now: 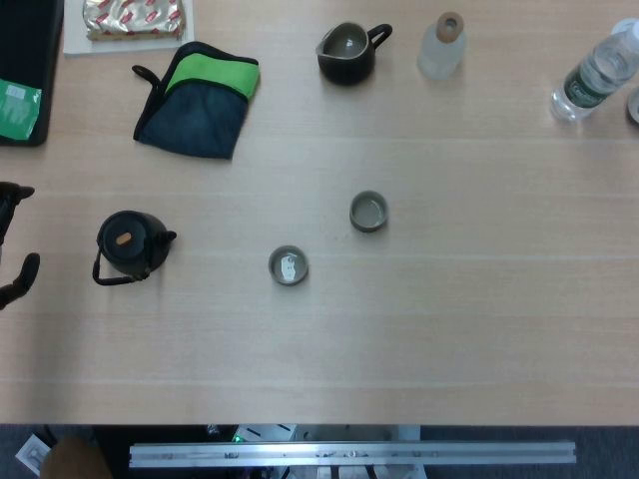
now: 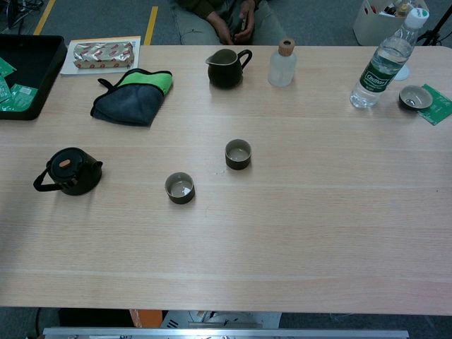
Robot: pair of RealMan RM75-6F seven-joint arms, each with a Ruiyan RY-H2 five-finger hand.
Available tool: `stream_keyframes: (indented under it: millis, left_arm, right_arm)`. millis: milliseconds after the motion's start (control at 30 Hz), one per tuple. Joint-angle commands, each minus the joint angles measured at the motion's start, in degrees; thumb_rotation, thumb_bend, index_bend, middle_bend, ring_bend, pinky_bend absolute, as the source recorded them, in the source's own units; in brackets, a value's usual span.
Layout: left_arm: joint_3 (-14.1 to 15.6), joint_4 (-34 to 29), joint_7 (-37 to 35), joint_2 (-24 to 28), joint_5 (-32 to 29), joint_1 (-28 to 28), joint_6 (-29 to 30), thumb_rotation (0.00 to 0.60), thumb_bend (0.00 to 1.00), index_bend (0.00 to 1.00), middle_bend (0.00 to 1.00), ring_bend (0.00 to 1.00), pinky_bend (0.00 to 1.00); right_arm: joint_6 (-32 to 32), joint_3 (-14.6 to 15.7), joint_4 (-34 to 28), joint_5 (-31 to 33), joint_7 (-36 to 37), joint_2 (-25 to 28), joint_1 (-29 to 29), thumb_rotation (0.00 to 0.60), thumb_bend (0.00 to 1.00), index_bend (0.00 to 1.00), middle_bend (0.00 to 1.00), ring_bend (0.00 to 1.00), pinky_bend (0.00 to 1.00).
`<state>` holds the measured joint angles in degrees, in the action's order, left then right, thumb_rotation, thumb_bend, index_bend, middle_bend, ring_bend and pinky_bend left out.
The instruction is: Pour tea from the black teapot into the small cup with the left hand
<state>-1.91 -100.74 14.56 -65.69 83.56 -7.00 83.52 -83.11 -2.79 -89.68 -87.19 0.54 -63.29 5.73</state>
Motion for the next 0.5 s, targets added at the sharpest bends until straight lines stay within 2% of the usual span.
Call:
stream_keyframes:
  millis: [33,267,500]
  left_arm:
    - [0.0,0.1,0.1,-0.1,-0.1,-0.2,-0.4,0.6,0.3,0.22,0.24,0.19,0.22]
    - [0.2,-0.3,-0.1,0.6,0.4,-1.0,-1.9,0.6,0.3,0.22,0.24,0.19,0.22]
    - [2.1,-2.4,-0.6,2.8,1.9,-2.3,-5.8,0.6,0.3,0.22,0.23,0.19,0.22]
  right_arm:
    - [0.1,-0.1,0.1,0.1,0.0,-0.1,0.1,0.6,0.11,0.27,0.36,0.29,0.32]
    - [-0.4,-1.8,-0.7,0.0,1.1,0.9,1.2,0.6,0.11,0.27,0.36,0.29,0.32]
    - [0.2,-3.5,-1.8,0.4,0.3,1.3,2.9,0.6,0.11,0.27,0.36,0.29,0.32]
